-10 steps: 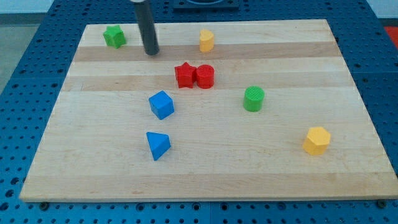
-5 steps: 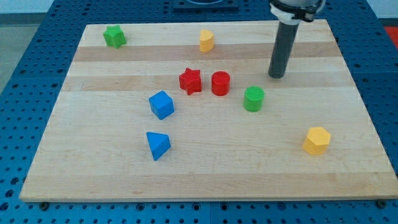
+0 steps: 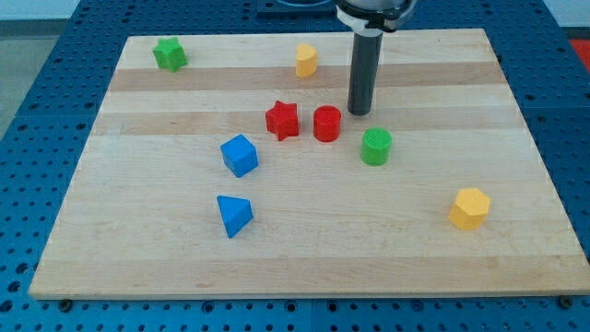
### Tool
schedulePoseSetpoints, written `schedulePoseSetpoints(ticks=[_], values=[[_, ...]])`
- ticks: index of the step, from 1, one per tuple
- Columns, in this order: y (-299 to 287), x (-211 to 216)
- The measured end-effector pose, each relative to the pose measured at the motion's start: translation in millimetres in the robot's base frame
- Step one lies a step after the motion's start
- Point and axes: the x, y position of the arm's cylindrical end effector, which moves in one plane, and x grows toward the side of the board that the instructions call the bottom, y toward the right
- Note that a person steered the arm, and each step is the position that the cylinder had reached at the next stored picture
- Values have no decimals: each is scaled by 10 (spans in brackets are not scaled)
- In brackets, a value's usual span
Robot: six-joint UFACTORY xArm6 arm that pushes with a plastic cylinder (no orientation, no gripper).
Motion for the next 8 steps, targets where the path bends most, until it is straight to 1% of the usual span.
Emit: schedulePoseSetpoints(ticks=[1, 2, 3, 4, 5, 6, 7, 8], values=[[-215, -28], [-856, -38], [-890, 316], [-916, 415], [-118, 395], [57, 229], [260, 187], [511, 240]])
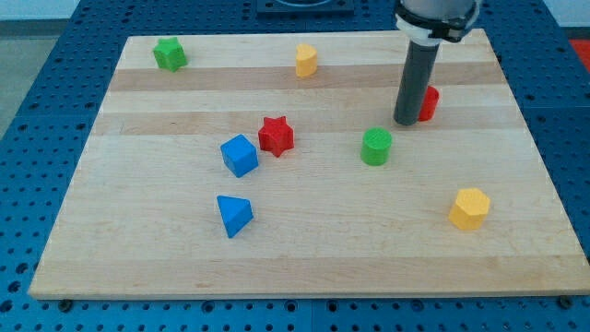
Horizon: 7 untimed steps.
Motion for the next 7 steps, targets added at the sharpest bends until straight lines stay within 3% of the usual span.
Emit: schedulePoseSetpoints(ticks=[2, 3, 4, 5, 7], values=[[672, -8], [448, -318], [555, 3], [251, 35], [75, -285]])
